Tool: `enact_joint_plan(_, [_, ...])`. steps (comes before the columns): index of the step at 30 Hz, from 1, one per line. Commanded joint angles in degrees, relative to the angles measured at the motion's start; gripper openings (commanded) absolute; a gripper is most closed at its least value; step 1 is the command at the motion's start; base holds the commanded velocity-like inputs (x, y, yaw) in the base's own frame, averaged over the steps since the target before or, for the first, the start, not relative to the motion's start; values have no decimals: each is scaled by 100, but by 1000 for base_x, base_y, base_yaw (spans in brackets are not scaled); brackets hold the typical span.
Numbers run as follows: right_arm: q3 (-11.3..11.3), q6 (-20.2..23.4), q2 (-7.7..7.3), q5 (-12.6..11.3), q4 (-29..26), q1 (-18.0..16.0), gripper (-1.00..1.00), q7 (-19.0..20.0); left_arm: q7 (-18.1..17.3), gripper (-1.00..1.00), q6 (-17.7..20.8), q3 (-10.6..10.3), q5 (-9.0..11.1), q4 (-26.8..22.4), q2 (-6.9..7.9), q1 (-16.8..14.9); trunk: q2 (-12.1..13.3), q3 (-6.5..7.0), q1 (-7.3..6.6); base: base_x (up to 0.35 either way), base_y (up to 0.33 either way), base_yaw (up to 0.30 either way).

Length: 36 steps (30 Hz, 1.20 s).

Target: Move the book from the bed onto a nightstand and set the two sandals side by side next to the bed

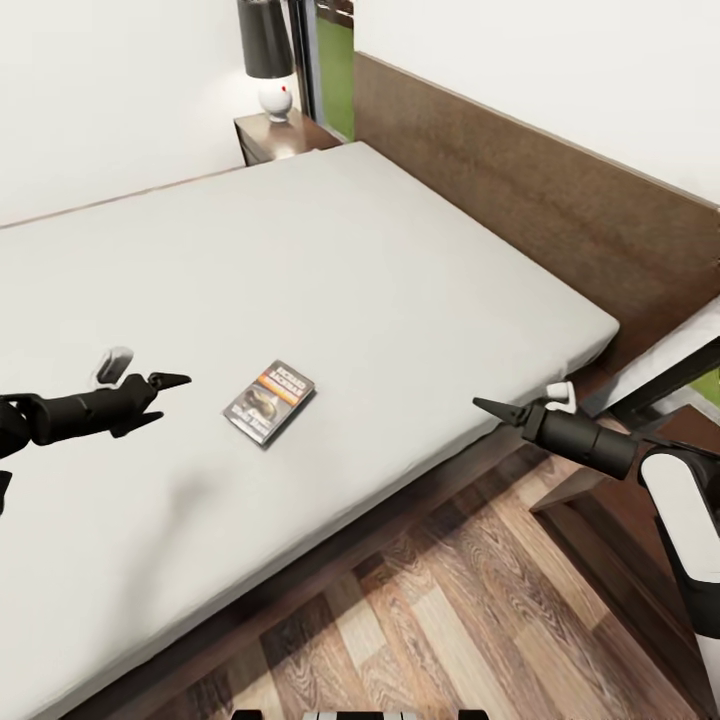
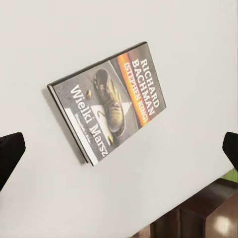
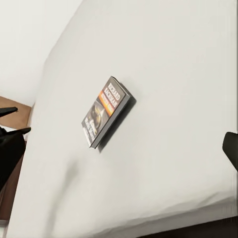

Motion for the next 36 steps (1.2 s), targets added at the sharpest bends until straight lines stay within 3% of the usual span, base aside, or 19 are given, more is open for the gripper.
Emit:
enact_joint_plan(1, [2,26,2,25,1,-5,100,34,2,100,12,2,-12,44,-5,10,-2,0,0,19,7,-82])
enact_joint_plan(4, [25,27,3,24,1,-5,100,33,-180,100,16,-5,-179,164,-12,30,-2,8,0,59,33,-57])
enact_joint_plan(8, [135,29,6,27,1,-12,100,26,-728,100,25,-18,-624,523,-16,50,-2,13,0,103,61,-31])
enact_joint_plan(9, [269,28,7,59,5,-17,100,12,-1203,100,28,-23,-1063,810,-18,57,-2,13,0,52,31,-11])
enact_joint_plan(16, [103,-200,233,81,231,84,100,238,-1411,100,259,203,-1282,569,-244,285,-2,13,0,0,0,0])
enact_joint_plan(23, [103,-200,238,81,408,84,100,364,-1636,100,289,240,-1497,564,-460,306,-2,13,0,0,0,0])
enact_joint_plan(36, [103,-200,238,81,408,84,100,364,-2053,100,289,240,-1896,564,-460,306,-2,13,0,0,0,0])
